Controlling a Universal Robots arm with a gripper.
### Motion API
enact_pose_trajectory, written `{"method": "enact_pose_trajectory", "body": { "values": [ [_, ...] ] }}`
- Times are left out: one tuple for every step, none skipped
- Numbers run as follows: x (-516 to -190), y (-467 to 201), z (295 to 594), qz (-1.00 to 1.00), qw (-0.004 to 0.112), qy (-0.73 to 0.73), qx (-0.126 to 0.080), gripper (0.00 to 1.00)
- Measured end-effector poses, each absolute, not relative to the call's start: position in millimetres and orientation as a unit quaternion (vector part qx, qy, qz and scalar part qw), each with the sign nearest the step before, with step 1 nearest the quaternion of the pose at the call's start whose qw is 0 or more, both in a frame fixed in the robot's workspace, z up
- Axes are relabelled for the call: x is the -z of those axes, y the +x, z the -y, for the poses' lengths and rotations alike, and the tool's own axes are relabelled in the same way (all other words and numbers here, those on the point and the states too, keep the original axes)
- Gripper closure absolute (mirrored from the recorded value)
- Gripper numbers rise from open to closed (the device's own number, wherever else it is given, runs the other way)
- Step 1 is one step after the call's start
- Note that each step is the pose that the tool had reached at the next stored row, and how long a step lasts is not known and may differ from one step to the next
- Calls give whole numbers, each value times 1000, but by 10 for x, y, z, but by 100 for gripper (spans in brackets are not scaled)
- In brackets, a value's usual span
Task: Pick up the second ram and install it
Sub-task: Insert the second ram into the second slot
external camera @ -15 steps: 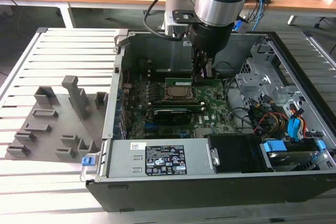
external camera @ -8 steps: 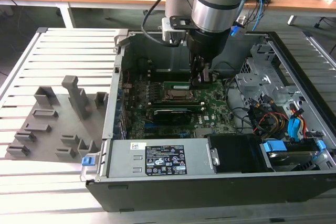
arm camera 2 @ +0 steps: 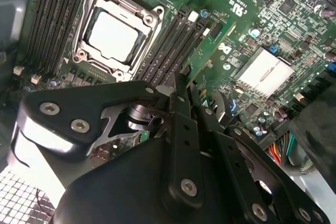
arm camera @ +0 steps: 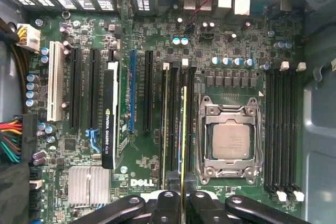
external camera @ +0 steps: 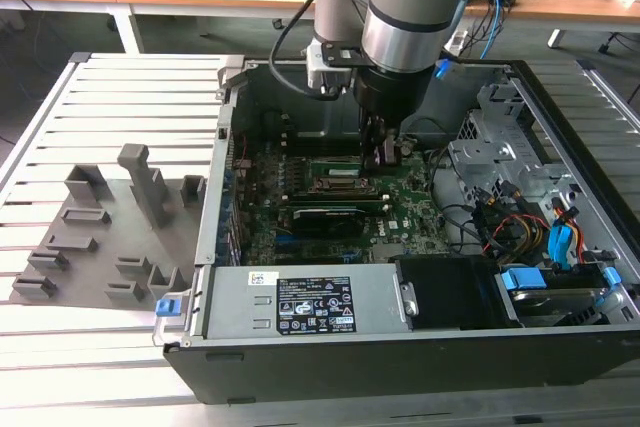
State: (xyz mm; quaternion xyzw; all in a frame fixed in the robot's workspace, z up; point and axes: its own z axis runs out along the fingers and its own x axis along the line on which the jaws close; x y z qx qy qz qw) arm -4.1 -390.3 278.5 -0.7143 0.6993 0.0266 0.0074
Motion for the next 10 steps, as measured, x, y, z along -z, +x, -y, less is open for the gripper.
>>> {"method": "enact_pose_trajectory", "body": {
  "values": [
    [-2778,-41,3902,-699,7,-714,-27,86],
    [-2771,-41,3902,-699,7,-714,-27,86],
    [-2766,-41,3903,-699,7,-714,-27,86],
    [-2756,-41,3902,-699,7,-714,-27,86],
    [-2750,-41,3902,-699,7,-714,-27,86],
    [-2746,-41,3902,-699,7,-714,-27,86],
    [-2733,-41,3902,-699,7,-714,-27,86],
    [-2717,-41,3902,-699,7,-714,-27,86],
    [-2706,-41,3902,-699,7,-714,-27,86],
    [-2693,-41,3902,-699,7,-714,-27,86]
  ]
}}
